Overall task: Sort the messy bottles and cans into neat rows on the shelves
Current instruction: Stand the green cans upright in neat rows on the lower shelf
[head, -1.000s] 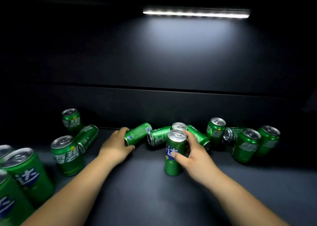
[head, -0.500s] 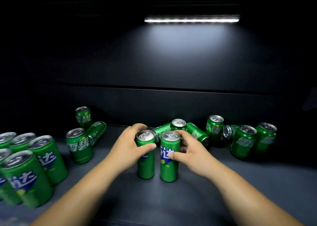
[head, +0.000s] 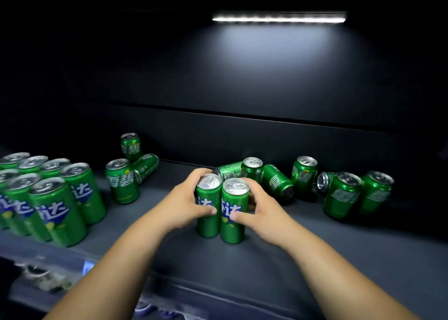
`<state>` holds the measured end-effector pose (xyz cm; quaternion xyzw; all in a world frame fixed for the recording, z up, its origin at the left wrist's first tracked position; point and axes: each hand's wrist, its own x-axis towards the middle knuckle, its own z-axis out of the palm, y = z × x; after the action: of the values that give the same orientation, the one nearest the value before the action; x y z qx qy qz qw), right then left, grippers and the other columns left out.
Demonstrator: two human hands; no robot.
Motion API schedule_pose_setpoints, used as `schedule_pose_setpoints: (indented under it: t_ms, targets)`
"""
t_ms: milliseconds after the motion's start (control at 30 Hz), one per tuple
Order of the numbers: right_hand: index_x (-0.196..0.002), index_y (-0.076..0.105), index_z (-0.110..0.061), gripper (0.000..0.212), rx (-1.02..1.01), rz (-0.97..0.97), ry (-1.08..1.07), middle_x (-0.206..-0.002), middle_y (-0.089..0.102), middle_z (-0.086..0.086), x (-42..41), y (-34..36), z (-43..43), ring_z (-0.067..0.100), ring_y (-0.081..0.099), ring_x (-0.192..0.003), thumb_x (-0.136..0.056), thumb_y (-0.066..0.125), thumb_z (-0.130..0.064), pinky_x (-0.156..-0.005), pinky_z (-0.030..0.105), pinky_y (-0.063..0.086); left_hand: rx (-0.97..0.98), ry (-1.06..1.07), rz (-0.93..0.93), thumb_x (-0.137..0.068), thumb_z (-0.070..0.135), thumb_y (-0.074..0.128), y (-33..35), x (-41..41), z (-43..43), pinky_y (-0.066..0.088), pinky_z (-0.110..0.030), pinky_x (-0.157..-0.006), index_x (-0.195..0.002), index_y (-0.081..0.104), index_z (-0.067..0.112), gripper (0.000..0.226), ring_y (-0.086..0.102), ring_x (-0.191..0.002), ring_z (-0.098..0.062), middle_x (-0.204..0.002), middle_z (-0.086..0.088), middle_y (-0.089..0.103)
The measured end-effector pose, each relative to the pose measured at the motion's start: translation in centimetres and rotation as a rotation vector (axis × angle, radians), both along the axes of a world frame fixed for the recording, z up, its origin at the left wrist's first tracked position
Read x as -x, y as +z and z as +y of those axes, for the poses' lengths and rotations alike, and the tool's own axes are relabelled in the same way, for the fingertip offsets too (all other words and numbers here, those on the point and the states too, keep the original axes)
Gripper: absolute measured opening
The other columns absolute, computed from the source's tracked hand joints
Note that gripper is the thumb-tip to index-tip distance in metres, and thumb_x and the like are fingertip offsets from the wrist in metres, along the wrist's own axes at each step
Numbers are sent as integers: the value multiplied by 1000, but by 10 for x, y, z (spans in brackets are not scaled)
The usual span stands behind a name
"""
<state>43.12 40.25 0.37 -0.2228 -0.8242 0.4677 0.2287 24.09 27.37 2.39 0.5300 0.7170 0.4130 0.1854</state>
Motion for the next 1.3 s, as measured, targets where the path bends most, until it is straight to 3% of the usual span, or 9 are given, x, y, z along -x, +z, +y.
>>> schedule_pose_setpoints:
  t_ms: [167,500,600,667,767,833,1033,1133,1300]
  targets:
    - [-132,43,-40,63,21,42,-6,-128,64,-11,-2,-9,-8,0,59,-121,-83,72,-14,-106,36,50,20,42,49,-69,19,85,0,-8,-9,55,-35,-92,-119,42,50,73,65,-98,-5,-110,18,66]
    - [-125,39,-59,64,16,-10,-43,-131,61,-18,2,-1,-32,0,57,-123,-85,67,-18,-109,37,48,62,-79,152,-66,33,86,6,6,-26,56,-35,-84,-118,41,50,71,66,-90,-8,-105,16,67]
    - [-121,38,-67,64,32,-40,-42,-131,61,-17,18,2,-48,5,57,-124,-82,63,-22,-109,39,47,85,-140,214,-70,31,85,15,24,-39,52,-22,-83,-120,42,47,68,61,-94,3,-109,17,64]
    - [-126,38,-61,63,49,-40,-44,-130,61,-16,37,2,-65,6,58,-123,-82,63,-22,-109,40,47,114,-174,320,-73,33,84,25,45,-50,45,-16,-86,-133,45,38,71,56,-100,5,-120,14,58]
    - [-126,36,-64,65,53,-36,-53,-130,61,-15,71,2,-90,5,60,-120,-83,63,-24,-108,39,48,190,-205,560,-69,44,83,44,83,-67,41,-24,-102,-143,46,29,84,51,-120,-10,-131,7,54]
    - [-121,37,-70,66,48,-36,-47,-129,62,-16,94,2,-106,4,60,-119,-84,63,-23,-108,38,48,235,-226,687,-62,53,82,56,106,-80,46,-29,-96,-133,52,33,79,55,-114,-13,-122,9,61]
    - [-141,38,-41,68,48,-10,-61,-131,62,-15,151,1,-146,4,59,-122,-82,66,-22,-109,35,47,284,-204,1021,-56,75,71,76,165,-110,51,-39,-84,-116,56,34,75,60,-100,-19,-104,10,67]
    - [-130,47,-43,62,16,14,-146,-121,65,-19,163,2,-158,-4,59,-116,-81,77,-21,-100,25,48,284,-221,1092,-58,77,70,81,185,-113,49,-38,-84,-117,57,33,75,61,-101,-20,-104,8,69]
    - [-121,49,-41,57,27,49,-276,-118,68,-12,169,-2,-170,5,64,-111,-79,80,-17,-96,32,53,287,-225,1137,-60,76,70,82,203,-110,45,-36,-79,-115,57,34,71,58,-99,-21,-101,7,67]
